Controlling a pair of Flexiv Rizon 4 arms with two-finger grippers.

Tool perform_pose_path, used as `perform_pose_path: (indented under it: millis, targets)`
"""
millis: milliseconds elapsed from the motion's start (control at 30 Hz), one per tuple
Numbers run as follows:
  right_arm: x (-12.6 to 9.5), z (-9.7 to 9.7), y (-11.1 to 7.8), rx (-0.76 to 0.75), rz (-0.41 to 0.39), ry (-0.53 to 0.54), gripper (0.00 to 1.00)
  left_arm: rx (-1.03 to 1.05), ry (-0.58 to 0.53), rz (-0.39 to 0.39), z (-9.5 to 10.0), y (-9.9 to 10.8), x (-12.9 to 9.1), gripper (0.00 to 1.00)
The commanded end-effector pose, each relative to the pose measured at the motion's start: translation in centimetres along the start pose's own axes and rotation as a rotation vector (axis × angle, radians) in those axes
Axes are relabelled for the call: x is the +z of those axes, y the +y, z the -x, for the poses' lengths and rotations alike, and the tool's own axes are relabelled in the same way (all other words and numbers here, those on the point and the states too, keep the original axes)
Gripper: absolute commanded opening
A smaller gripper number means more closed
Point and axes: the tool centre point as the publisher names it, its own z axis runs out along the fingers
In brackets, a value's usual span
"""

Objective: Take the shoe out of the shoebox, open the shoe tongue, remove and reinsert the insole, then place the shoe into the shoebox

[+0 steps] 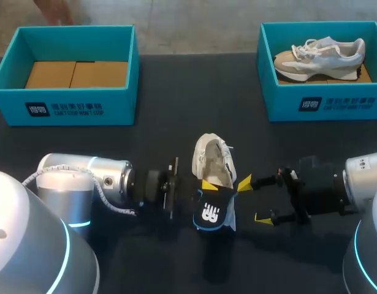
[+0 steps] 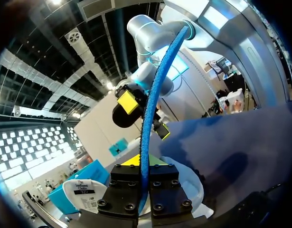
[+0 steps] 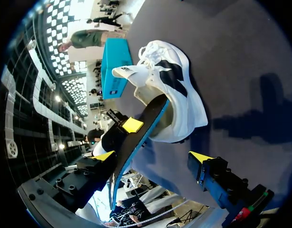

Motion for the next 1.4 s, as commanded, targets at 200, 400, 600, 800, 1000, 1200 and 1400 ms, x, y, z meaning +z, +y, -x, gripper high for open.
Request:
perform_pose_path:
  millis: [200, 400, 600, 800, 1000, 1200, 1400]
  targets:
    - [0.0, -0.1, -0.2, 0.0, 0.003, -0.002, 1.0, 0.004, 0.0, -0.003, 0.0, 0.7, 0.3, 0.0]
    - [0.0, -0.1, -0.2, 0.0, 0.003, -0.002, 1.0, 0.019, 0.006, 0.001, 0.1, 0.9, 0.3, 0.0]
    - [0.0, -0.1, -0.2, 0.0, 0.003, -0.002, 1.0, 0.029, 0.003, 0.01, 0.3, 1.2, 0.2, 0.0]
    - [0.0, -0.1, -0.2, 0.0, 0.003, -0.002, 1.0, 0.039, 0.006, 0.016, 0.3, 1.3, 0.2, 0.0]
    - [0.0, -0.1, -0.2, 0.0, 0.003, -0.002, 1.0, 0.048, 0.015, 0.027, 0.2, 1.7, 0.2, 0.0]
    - [0.0, -0.1, -0.2, 0.0, 0.003, -0.002, 1.0, 0.055, 0.019, 0.038, 0.2, 2.0, 0.1, 0.0]
    - [0.0, -0.1, -0.2, 0.0, 0.003, -0.002, 1.0, 0.055, 0.015, 0.044, 0.2, 2.2, 0.2, 0.0]
